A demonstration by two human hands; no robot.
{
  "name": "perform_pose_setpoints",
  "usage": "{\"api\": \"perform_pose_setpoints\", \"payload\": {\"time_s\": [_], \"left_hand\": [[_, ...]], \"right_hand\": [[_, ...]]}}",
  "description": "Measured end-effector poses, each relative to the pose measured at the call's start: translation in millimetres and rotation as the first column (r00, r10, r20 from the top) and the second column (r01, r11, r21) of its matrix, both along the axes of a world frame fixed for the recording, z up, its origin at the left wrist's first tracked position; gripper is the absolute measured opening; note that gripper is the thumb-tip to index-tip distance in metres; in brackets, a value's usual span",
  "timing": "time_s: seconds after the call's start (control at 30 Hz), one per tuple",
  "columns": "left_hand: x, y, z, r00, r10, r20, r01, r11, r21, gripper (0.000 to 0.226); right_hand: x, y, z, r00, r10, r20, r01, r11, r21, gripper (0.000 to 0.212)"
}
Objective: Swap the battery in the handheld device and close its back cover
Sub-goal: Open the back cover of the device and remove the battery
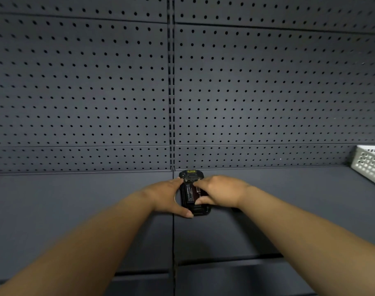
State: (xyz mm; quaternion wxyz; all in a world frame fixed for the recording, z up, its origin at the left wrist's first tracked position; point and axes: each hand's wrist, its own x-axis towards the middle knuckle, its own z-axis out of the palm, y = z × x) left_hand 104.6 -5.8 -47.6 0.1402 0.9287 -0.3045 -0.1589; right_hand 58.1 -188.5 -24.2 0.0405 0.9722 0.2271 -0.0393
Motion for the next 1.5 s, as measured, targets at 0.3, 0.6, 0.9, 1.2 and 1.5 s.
{"api": "perform_pose_setpoints", "payload": {"time_s": [0.3, 0.6, 0.9, 1.2, 1.5], "left_hand": [[0, 0, 1, 1.000, -0.003, 0.006, 0.003, 1.000, 0.011, 0.103], [-2, 0, 0, 1.000, -0.011, 0.026, 0.011, 1.000, 0.018, 0.104], [-3, 1, 1, 1.000, -0.011, 0.020, 0.011, 1.000, 0.004, 0.104], [-7, 0, 5, 1.000, -0.015, 0.026, 0.014, 1.000, 0.021, 0.101], [-9, 1, 6, 1.000, -0.013, 0.005, 0.013, 1.000, 0.024, 0.101]], "right_hand": [[2, 2, 3, 1.000, 0.019, -0.009, -0.020, 0.997, -0.079, 0.046], [-6, -1, -4, 0.998, 0.037, 0.051, -0.034, 0.998, -0.057, 0.046], [-15, 5, -3, 0.993, -0.080, 0.093, 0.056, 0.970, 0.236, 0.034], [-23, 20, 0, 0.922, -0.387, 0.017, 0.302, 0.746, 0.593, 0.048], [-22, 44, -1, 0.821, -0.569, 0.046, 0.450, 0.695, 0.561, 0.053]]}}
